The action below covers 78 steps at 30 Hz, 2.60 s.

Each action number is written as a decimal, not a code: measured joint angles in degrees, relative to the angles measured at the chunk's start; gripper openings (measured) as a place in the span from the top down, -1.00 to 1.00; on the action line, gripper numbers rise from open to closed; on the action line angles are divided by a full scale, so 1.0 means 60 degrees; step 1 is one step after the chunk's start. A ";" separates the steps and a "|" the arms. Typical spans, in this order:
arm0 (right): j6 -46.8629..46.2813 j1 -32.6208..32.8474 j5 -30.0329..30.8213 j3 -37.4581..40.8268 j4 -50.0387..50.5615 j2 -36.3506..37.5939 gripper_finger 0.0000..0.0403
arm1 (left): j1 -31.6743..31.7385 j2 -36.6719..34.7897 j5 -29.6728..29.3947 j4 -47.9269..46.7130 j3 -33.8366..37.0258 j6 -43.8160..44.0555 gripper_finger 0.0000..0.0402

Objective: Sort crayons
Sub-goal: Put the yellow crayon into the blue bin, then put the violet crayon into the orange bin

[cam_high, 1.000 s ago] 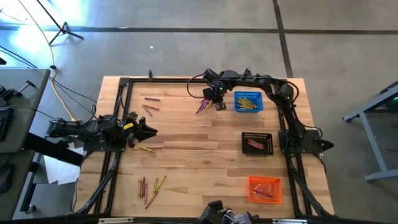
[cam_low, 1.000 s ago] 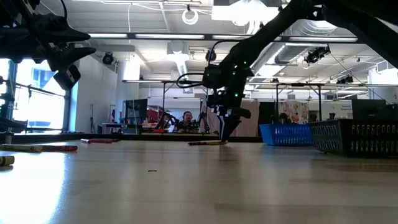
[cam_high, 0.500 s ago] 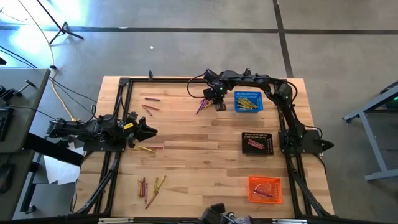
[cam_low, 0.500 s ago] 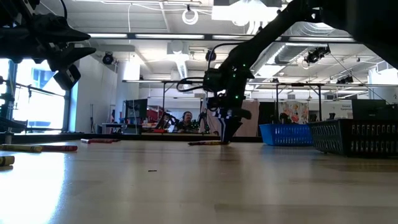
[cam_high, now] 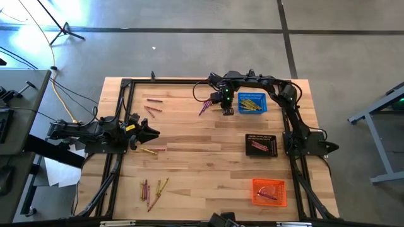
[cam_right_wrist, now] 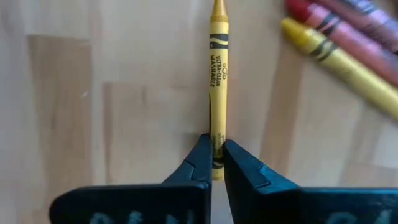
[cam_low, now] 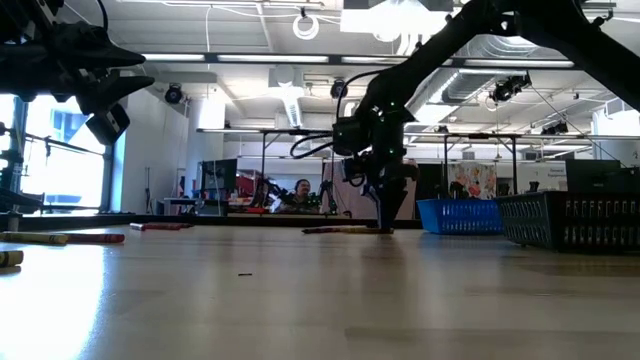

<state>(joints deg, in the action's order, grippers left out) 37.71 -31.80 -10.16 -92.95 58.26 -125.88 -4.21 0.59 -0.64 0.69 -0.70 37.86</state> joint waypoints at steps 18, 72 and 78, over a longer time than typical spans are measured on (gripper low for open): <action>-0.0720 -0.0324 -0.0584 0.0026 0.2214 0.2624 0.98 | 0.0000 -0.0001 0.0000 0.0000 0.0002 -0.0001 0.51; -0.0837 -0.0037 0.5776 0.3543 0.2299 0.4331 0.64 | 0.0000 0.0002 0.0000 0.0000 0.0002 0.0001 0.51; -0.0957 0.0836 0.5783 0.2378 0.1919 0.4338 0.64 | -0.0002 -0.0001 0.0000 0.0000 0.0001 -0.0002 0.51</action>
<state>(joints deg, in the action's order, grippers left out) 31.97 -26.78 24.53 -78.68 69.77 -99.85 -4.22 0.58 -0.64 0.69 -0.70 37.85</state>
